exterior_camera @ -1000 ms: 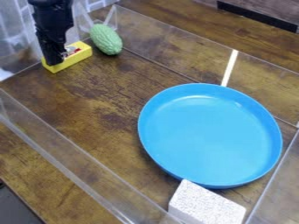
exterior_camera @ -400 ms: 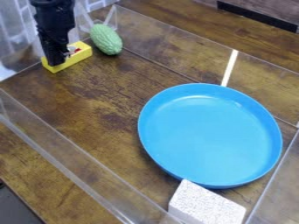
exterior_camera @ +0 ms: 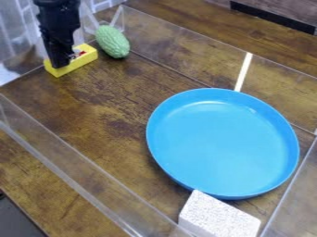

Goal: Put the yellow block in the blue tray

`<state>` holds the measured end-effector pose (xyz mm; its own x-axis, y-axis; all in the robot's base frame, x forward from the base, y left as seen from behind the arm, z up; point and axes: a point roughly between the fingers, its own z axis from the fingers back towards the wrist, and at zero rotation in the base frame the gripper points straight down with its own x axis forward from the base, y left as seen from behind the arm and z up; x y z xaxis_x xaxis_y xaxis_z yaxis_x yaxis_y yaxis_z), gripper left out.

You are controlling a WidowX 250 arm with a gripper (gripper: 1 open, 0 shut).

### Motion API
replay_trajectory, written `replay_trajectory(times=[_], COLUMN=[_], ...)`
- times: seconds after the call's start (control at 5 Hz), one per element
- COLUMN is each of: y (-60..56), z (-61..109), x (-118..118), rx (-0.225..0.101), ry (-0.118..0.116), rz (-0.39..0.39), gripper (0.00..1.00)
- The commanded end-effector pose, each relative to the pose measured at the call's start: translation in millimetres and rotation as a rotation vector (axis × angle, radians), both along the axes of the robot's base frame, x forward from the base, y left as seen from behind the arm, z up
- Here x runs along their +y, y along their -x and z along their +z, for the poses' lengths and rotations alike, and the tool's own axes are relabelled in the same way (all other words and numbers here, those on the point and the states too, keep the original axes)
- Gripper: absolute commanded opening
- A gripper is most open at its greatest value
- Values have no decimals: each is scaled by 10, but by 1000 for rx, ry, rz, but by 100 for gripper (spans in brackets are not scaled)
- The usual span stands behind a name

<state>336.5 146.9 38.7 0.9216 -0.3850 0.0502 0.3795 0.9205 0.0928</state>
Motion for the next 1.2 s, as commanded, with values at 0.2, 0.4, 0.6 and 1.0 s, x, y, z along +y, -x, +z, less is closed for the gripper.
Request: replay_trajectory(times=[0.2, 0.4, 0.6, 1.0], y=[-61, -85, -110, -153], z=[141, 101, 64, 19], x=[200, 219, 258, 338], rx=[-49, -48, -49, -54], ry=[-32, -33, -35, -42], rz=[45, 45, 45, 47], gripper=[0, 0, 0, 0])
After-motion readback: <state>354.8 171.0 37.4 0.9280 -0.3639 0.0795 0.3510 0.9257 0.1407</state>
